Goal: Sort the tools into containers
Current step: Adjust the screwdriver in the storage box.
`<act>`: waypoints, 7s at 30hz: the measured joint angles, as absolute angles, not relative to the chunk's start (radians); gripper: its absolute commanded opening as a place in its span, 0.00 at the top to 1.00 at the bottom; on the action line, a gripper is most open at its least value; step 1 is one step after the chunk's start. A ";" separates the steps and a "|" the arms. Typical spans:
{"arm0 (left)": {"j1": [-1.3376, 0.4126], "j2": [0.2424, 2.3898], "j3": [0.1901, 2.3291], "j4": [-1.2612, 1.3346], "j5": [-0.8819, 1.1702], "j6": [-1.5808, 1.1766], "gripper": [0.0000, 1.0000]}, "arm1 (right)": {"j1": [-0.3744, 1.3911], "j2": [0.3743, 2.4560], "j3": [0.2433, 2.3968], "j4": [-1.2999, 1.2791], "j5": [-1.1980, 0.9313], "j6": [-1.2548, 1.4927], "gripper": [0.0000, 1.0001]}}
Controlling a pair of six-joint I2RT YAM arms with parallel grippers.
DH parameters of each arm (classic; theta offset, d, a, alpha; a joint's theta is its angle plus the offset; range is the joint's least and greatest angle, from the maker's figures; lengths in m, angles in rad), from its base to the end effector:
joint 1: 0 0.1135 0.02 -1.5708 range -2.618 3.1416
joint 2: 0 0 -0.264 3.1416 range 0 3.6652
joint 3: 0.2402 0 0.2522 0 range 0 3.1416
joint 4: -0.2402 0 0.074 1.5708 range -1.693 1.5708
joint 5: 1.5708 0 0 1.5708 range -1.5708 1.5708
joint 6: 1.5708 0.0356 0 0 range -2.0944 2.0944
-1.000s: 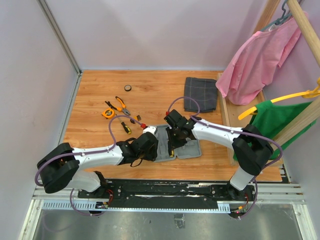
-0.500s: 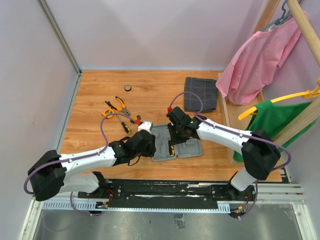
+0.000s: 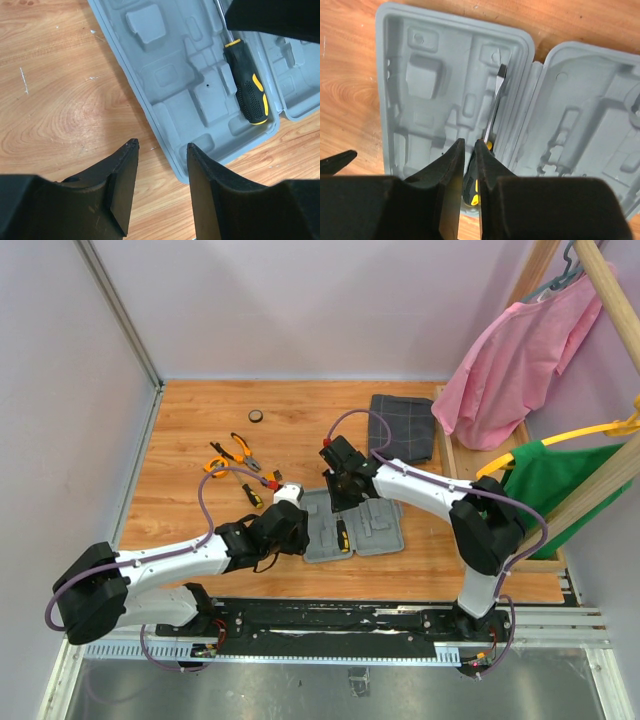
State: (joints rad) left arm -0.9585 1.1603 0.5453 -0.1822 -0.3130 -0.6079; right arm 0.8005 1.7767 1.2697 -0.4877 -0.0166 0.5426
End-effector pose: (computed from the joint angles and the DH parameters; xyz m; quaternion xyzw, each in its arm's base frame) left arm 0.1381 -0.1776 0.1861 0.1017 0.9110 -0.1606 0.3659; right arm 0.2621 0.2710 0.2135 -0.1256 0.9505 0.1830 0.2174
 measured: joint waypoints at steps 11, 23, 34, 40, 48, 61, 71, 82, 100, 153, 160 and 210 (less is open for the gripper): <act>-0.958 1.161 0.544 -0.183 -0.306 -0.606 0.54 | 0.764 1.879 1.352 -0.498 -0.008 0.524 0.89; -0.958 1.161 0.543 -0.183 -0.301 -0.607 0.54 | 0.746 1.936 1.387 -0.510 0.006 0.518 0.94; -0.958 1.164 0.543 -0.182 -0.294 -0.606 0.55 | 0.745 1.965 1.428 -0.538 0.010 0.516 0.99; -0.958 1.168 0.543 -0.182 -0.294 -0.606 0.55 | 0.745 1.966 1.429 -0.540 0.012 0.514 0.93; -0.958 1.166 0.547 -0.183 -0.301 -0.606 0.55 | 0.745 1.905 1.408 -0.544 -0.007 0.495 0.85; -0.904 1.326 0.805 -0.163 -0.302 -0.580 0.54 | 0.746 1.563 1.093 -0.466 -0.025 0.546 0.87; -0.786 1.518 0.914 -0.133 -0.229 -0.601 0.52 | 0.809 1.456 0.911 -0.386 -0.052 0.667 0.78; -0.773 1.626 0.991 -0.128 -0.154 -0.617 0.52 | 0.815 1.450 0.891 -0.327 -0.059 0.744 0.76; -0.773 1.708 1.038 -0.130 -0.132 -0.636 0.52 | 0.842 1.453 0.870 -0.288 -0.059 0.791 0.75; -0.765 1.776 1.049 -0.128 -0.138 -0.655 0.77 | 0.863 1.553 0.886 -0.295 -0.051 0.808 0.88; -0.759 1.776 1.049 -0.129 -0.139 -0.655 0.77 | 0.864 1.557 0.893 -0.297 -0.052 0.808 0.88; -0.748 1.829 1.076 -0.104 -0.117 -0.686 1.00 | 0.869 1.582 0.923 -0.315 -0.041 0.814 0.96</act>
